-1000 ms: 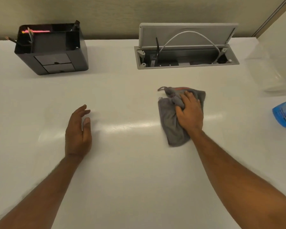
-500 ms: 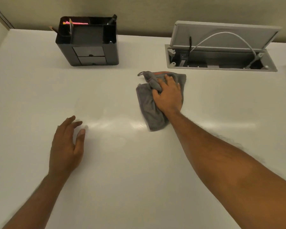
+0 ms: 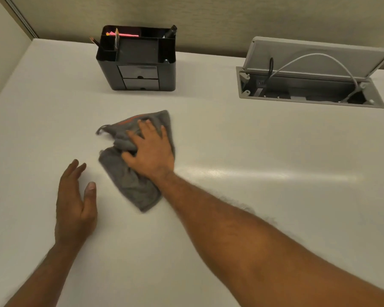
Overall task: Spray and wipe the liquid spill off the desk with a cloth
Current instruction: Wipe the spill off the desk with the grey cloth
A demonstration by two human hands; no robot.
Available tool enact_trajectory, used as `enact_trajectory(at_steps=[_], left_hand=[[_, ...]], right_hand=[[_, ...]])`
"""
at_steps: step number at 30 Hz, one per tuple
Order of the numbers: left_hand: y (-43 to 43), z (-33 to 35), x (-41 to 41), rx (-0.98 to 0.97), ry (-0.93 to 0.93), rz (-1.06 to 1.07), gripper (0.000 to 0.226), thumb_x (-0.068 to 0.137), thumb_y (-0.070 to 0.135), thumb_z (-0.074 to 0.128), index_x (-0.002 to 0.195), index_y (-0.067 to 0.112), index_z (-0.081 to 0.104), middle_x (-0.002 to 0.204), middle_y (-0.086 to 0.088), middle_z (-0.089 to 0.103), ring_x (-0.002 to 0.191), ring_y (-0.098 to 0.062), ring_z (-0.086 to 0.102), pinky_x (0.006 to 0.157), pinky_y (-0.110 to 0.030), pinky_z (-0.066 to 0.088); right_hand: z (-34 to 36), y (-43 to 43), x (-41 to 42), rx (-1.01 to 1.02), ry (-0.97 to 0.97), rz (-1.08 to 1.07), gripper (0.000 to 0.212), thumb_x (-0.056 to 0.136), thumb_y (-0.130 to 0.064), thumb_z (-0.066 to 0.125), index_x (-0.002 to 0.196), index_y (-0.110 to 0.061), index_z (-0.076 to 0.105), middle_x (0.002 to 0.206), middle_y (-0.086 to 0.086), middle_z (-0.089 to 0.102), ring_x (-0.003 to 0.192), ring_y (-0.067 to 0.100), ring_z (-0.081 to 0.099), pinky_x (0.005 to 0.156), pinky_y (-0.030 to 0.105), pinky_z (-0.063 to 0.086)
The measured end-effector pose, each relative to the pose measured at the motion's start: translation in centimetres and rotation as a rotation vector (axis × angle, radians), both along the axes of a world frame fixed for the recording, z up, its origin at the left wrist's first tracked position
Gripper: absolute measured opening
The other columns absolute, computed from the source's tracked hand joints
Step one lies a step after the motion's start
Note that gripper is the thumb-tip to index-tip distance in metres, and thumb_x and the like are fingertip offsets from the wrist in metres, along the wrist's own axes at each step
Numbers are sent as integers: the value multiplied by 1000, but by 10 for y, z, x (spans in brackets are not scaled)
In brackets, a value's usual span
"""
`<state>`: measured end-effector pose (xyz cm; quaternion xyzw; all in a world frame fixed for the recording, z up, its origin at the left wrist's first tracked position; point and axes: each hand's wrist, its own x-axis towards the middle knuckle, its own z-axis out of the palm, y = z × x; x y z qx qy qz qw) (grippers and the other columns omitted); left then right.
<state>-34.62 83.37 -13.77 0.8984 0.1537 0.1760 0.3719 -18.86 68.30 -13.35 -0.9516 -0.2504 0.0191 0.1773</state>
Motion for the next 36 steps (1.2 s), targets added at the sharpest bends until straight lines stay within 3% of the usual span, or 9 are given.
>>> enact_trajectory(at_steps=[3,7,10,17,22,29,36], left_hand=[[1,-1,-1,-34,-33,-17,53,97,39,39,147,22,40,158,-6,37,146,-20,34,119,-36,30],[0,-1,-1,8,-45,-25,51,97,40,38,145,22,40,155,-11,40,144,-24,36,118,-26,27],[-4,-1,-1,54,27,-61,56,95,43,38,145,19,43,155,-10,39,145,-26,36,118,-40,30],[-9,-2,3,321,187,-119,57,94,46,36,133,10,57,150,-14,49,141,-33,40,118,-46,27],[-14,7,0,356,256,-137,61,95,49,32,133,9,59,152,-13,47,146,-30,35,120,-41,19],[-52,18,4,359,330,-130,69,89,55,36,137,9,54,155,-17,40,147,-35,30,118,-55,19],[-125,6,10,416,285,-344,67,89,55,37,136,11,56,154,-12,44,146,-32,36,119,-53,22]], right_hand=[[-3,4,-33,51,22,100,62,87,-57,54,143,-31,50,161,6,30,150,22,18,123,49,6],[-5,-27,-82,132,9,168,58,85,-49,61,139,-28,55,159,5,35,149,21,21,123,44,4],[-6,-63,-114,187,18,160,56,83,-45,65,135,-27,59,157,4,38,148,20,24,123,45,10],[-8,-135,-150,136,35,91,57,83,-49,59,137,-31,56,159,0,34,150,17,20,123,45,12],[-2,-190,-167,114,52,3,57,83,-49,54,139,-35,54,160,-2,33,150,15,20,124,43,12],[0,-289,-181,117,47,-245,57,83,-46,54,139,-34,55,158,-2,36,148,14,26,121,47,21],[7,-317,-146,126,14,-466,54,88,-44,47,138,-28,56,155,-1,42,147,18,30,121,48,23]])
